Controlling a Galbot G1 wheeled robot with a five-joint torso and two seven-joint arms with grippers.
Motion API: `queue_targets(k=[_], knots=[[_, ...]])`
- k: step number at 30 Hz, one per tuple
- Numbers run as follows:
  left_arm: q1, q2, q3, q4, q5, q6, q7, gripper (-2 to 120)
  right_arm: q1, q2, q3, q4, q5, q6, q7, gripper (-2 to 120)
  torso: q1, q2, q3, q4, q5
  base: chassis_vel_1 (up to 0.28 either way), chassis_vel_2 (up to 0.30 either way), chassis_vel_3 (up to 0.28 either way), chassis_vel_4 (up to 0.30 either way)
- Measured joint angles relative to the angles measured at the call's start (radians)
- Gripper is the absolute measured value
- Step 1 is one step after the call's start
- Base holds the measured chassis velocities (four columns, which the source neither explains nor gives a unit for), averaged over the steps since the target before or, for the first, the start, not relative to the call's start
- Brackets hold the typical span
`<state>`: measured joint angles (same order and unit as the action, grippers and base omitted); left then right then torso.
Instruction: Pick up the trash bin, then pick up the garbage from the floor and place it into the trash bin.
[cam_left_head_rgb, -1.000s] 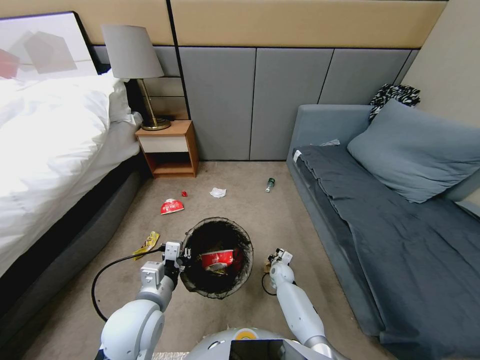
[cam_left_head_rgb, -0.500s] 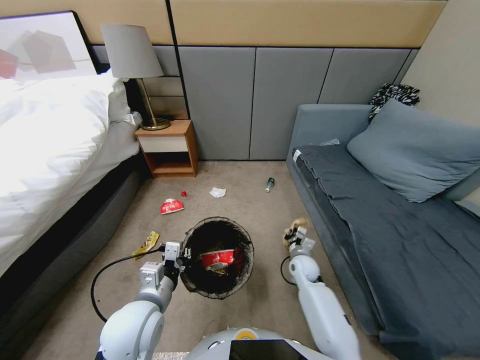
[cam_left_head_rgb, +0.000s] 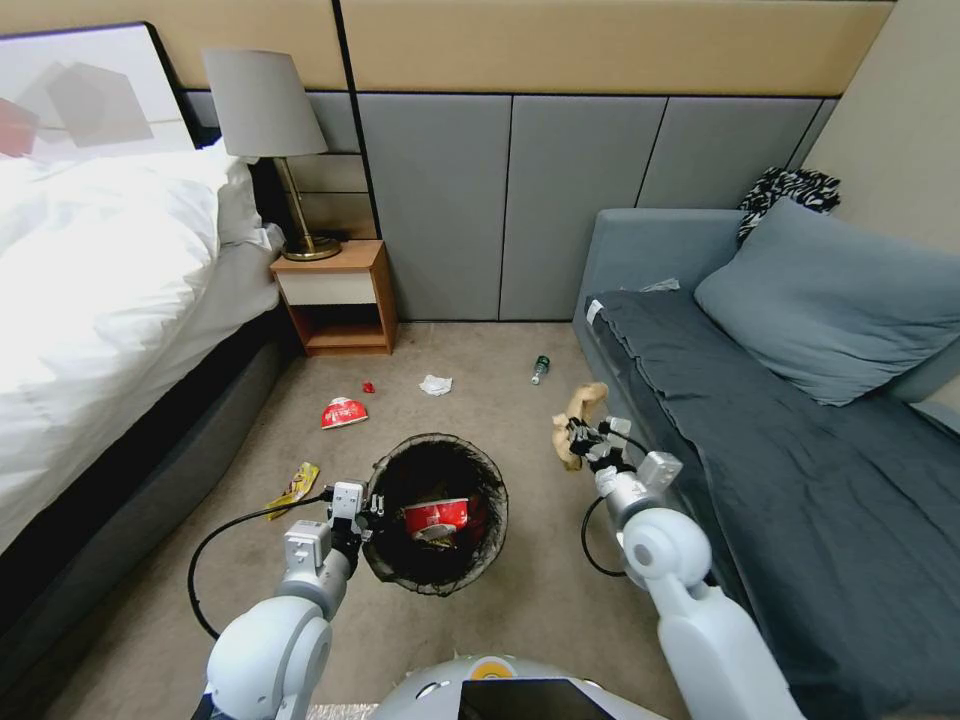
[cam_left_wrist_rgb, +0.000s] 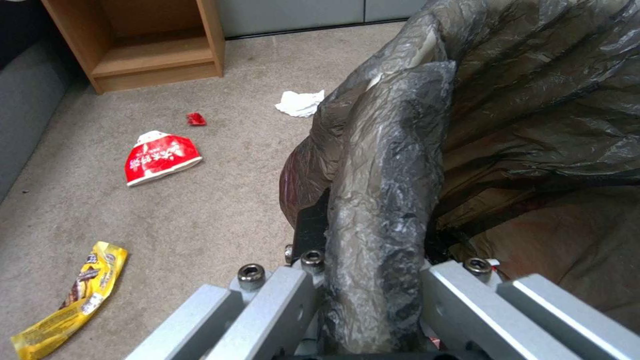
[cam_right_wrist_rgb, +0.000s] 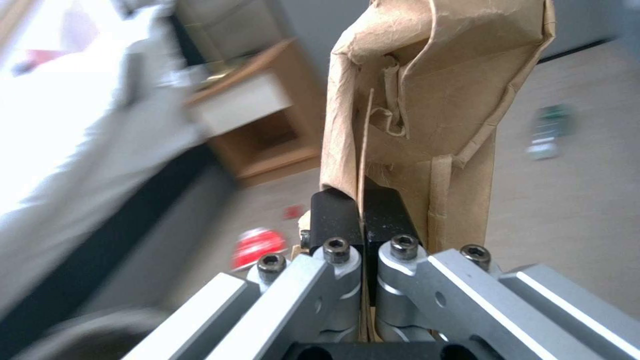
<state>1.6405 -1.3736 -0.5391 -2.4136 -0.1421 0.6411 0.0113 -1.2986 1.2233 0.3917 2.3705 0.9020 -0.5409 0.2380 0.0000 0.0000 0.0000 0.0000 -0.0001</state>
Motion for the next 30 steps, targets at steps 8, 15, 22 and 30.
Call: queue_targets(k=[8, 15, 22, 30], knots=[[-0.026, 0.035, -0.008, 0.012, -0.031, 0.01, -0.002, 1, -0.013, -0.072, -0.056, 0.116, 0.065, -0.061, -0.098, 0, 0.0, 0.0, 0.0, 0.0, 0.0001, 0.0, 0.0, 0.0, 0.0], [-0.046, 0.044, -0.005, 0.02, -0.051, 0.023, -0.005, 1, 0.024, -0.156, -0.123, 0.141, 0.084, -0.086, -0.185, 0, 0.0, 0.0, 0.0, 0.0, 0.0001, 0.0, 0.0, 0.0, 0.0], [-0.048, 0.044, -0.002, 0.02, -0.056, 0.029, -0.006, 1, 0.035, -0.175, -0.203, 0.139, 0.067, -0.091, -0.199, 0, 0.0, 0.0, 0.0, 0.0001, 0.0001, 0.0, 0.0, 0.0, 0.0], [-0.049, 0.044, -0.002, 0.019, -0.059, 0.032, -0.008, 1, 0.036, -0.171, -0.255, 0.134, 0.042, -0.092, -0.2, 0, 0.0, 0.0, 0.0, 0.0, 0.0, 0.0, 0.0, 0.0, 0.0]])
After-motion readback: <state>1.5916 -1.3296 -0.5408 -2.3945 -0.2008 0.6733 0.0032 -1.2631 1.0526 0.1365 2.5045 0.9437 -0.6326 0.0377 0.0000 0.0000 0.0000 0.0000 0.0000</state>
